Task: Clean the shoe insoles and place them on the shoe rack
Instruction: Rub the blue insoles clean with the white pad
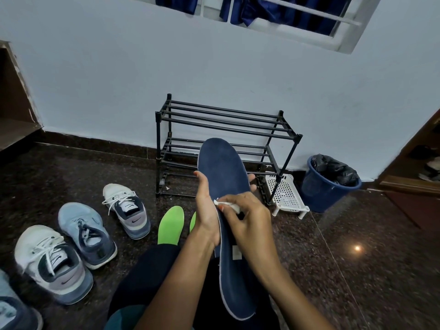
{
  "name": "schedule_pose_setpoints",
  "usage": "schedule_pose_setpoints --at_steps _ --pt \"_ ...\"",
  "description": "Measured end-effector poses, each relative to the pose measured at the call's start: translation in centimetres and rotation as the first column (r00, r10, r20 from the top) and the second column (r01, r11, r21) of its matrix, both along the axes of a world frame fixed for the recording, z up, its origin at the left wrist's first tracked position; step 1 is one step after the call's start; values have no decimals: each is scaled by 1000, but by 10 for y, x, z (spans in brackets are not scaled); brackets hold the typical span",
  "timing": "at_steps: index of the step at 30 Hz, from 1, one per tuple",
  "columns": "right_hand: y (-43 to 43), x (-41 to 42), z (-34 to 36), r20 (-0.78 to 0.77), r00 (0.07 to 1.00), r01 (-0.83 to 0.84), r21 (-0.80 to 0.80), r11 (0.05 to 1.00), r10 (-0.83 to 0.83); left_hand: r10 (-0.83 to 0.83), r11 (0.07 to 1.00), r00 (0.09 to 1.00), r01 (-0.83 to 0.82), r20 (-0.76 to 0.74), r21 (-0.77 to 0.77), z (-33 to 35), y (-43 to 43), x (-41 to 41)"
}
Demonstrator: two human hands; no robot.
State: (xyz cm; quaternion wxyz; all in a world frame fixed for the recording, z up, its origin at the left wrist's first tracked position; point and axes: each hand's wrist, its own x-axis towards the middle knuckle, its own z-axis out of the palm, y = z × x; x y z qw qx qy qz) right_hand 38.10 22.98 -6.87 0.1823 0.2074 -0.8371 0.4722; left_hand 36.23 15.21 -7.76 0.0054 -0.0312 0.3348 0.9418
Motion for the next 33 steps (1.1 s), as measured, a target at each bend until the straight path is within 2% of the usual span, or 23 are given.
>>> schedule_pose_setpoints --at_steps 5,11,14,19,26,33 --pt "0 -16 3 -47 995 87 -9 996 -87 -56 998 998 55 -23 -17 2 2 3" --pt "-5 8 -4 -2 1000 -22 -15 1000 22 26 998 1000 -25 4 -49 -1 -1 -1" --pt "-3 1 -2 -1 1000 5 -17 1000 -5 31 995 1000 -30 4 -99 -2 0 -1" --pt "-4 -12 3 -12 998 65 -28 997 -65 18 996 1000 -18 5 -93 -2 0 -1" --pt "-5 7 -7 3 1000 -28 -20 999 28 59 996 998 -58 8 -72 -3 -4 -1" --pt "3 -18 -1 -46 994 99 -21 995 -100 -38 997 999 37 -10 -68 -1 -1 0"
